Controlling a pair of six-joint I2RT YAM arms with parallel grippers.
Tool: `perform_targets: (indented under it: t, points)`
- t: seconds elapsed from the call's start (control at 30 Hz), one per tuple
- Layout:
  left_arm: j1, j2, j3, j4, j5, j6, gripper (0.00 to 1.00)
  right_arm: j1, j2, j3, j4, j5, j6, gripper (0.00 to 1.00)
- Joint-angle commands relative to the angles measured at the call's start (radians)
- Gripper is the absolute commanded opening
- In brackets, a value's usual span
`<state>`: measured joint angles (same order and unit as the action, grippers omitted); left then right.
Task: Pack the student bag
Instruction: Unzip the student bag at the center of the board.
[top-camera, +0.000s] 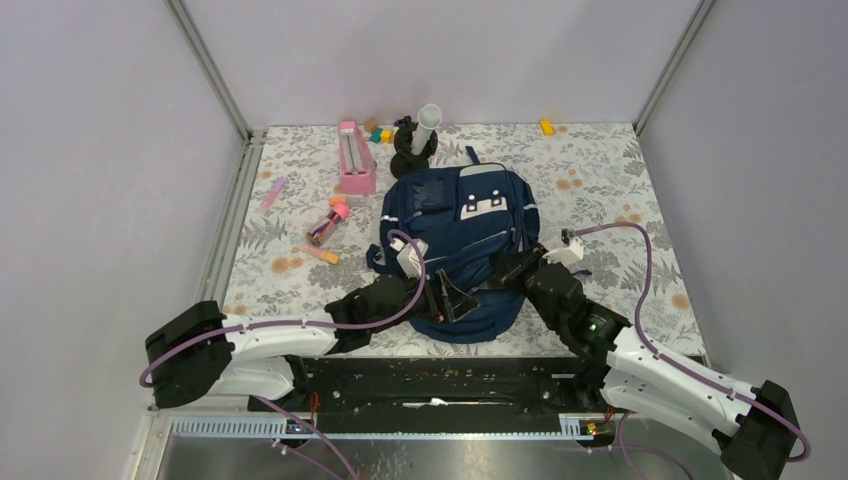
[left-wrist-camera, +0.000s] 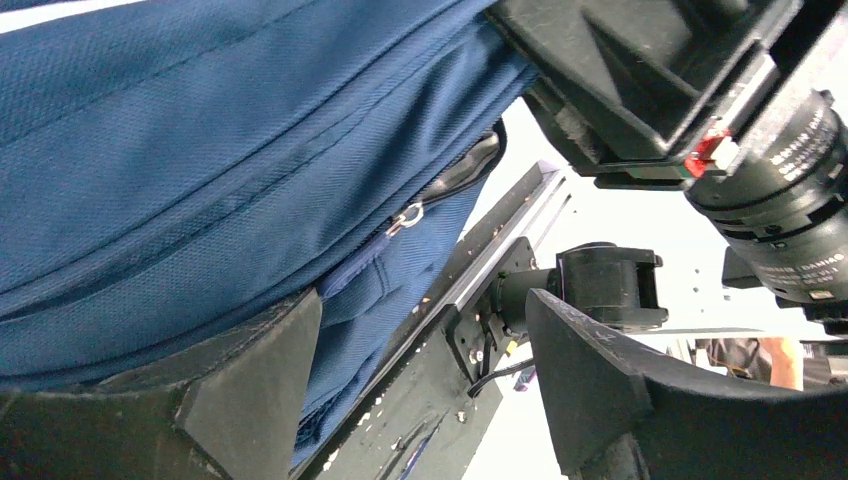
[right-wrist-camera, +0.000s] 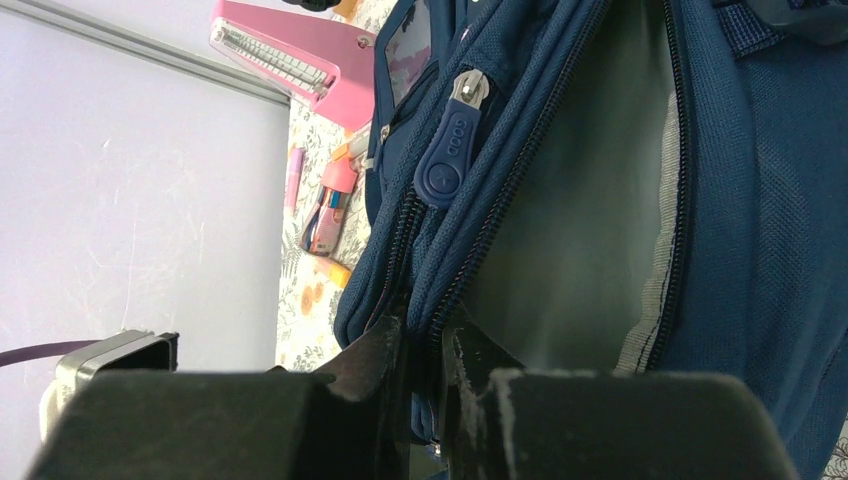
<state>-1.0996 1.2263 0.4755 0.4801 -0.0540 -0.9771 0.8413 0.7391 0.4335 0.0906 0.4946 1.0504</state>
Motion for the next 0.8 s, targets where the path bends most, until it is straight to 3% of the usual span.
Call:
perform_targets:
  t: [0.0,0.47,0.7,0.77]
  points:
    - [0.004,-0.006,-0.001,0.137,0.044,0.086,0.77,-0.022,-0.037,0.026,0.097,0.132,-0.027,0.00]
    - [0.003,0.033,0.004,0.146,0.106,0.110,0.72,-0.022,-0.021,0.025,0.093,0.123,-0.026,0.00]
    - [0.004,0.050,0.027,0.096,0.091,0.095,0.64,-0.022,-0.031,0.027,0.092,0.132,-0.042,0.00]
    - [0.004,0.054,0.030,0.094,0.091,0.095,0.58,-0.023,-0.032,0.026,0.092,0.135,-0.047,0.00]
